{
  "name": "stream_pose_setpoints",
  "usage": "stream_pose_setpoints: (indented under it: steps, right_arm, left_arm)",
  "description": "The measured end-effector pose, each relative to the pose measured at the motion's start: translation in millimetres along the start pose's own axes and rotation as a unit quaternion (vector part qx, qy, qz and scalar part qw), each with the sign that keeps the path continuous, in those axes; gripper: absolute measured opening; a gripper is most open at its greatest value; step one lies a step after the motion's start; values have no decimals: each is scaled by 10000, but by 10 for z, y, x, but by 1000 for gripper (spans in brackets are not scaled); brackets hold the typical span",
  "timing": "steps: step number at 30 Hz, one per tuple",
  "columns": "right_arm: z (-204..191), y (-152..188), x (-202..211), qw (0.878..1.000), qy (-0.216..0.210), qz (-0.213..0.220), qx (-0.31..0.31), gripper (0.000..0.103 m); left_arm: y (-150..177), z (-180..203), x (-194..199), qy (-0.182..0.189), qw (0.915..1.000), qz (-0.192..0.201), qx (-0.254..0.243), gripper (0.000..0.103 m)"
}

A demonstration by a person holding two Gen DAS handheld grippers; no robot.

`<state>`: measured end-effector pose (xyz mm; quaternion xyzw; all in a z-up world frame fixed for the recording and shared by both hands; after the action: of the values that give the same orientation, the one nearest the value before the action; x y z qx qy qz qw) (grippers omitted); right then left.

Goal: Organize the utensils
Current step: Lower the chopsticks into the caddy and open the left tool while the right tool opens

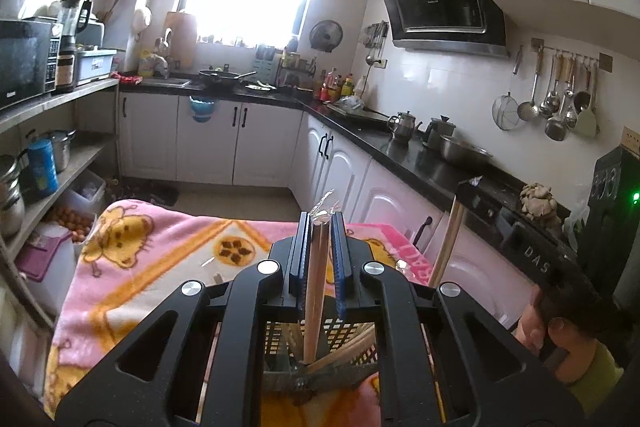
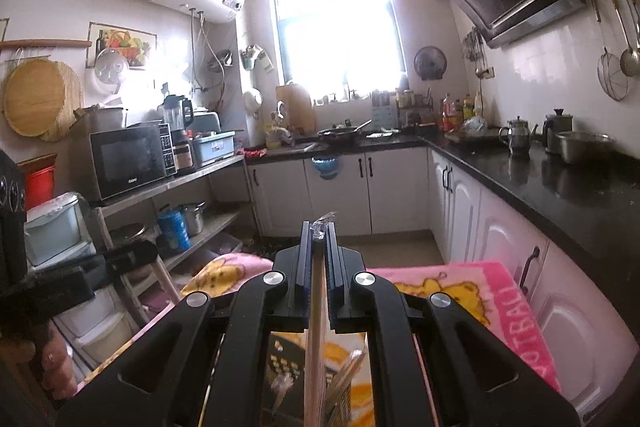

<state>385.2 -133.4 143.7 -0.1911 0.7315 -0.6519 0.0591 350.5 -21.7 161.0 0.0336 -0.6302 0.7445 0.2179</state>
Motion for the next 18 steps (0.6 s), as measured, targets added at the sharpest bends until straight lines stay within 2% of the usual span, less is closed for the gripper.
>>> stream_pose_setpoints:
  steps: [6, 18]
  right_arm:
    - [33, -17, -124, 9998, 144, 91, 78, 6]
    - [26, 155, -327, 9998, 82, 180, 95, 6]
  left_arm:
    - [59, -25, -105, 68, 9999, 70, 106, 5]
    - [213, -24, -360, 66, 9999, 33, 74, 5]
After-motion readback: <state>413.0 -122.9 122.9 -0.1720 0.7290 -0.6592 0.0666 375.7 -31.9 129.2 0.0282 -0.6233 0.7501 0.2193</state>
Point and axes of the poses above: each gripper's, at about its wrist camera, not at the fingertips, and x roughly against the way its jaws point, z to its right, y to its underside, the point moved 6 cm from there along -x, roughly the way its jaws point, and after that the axes turned 2 degrees about -y, right-handed, at the moved point
